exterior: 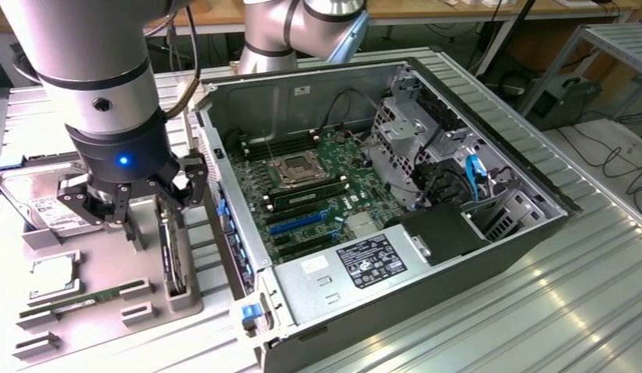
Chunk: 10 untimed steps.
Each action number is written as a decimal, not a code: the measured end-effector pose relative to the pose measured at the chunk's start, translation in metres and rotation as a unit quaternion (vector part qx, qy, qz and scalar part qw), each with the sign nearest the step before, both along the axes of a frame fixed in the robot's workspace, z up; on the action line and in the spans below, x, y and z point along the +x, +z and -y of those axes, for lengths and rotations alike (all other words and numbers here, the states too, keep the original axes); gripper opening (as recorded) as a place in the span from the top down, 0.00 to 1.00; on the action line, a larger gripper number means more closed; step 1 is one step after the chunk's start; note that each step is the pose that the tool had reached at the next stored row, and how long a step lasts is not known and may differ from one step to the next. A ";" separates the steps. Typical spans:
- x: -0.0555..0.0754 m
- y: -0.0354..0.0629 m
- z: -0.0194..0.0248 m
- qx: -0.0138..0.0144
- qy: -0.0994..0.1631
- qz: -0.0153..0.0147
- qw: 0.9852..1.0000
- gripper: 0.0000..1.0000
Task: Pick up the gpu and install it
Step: 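Pick up the gpu and move the gpu toward the slot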
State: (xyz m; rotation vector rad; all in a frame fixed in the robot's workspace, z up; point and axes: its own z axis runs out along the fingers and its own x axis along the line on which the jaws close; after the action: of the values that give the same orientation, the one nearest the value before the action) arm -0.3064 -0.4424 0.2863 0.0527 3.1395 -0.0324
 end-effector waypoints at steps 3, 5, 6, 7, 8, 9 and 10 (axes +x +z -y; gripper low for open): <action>0.000 -0.0035 0.0000 0.000 0.000 0.000 1.000 0.40; 0.000 -0.0063 0.0001 -0.002 0.000 0.000 1.000 0.40; 0.000 -0.0081 0.0000 -0.002 0.000 0.000 1.000 0.40; 0.001 -0.0093 0.0000 -0.002 0.000 0.000 1.000 0.40; 0.001 -0.0108 0.0000 -0.002 0.000 0.000 1.000 0.40; 0.002 -0.0127 0.0000 -0.003 -0.001 0.000 1.000 0.40; 0.002 -0.0144 0.0001 -0.003 -0.001 0.000 1.000 0.40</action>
State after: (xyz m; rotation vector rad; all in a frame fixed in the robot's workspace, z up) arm -0.3041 -0.4424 0.2719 0.0572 3.1392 -0.0406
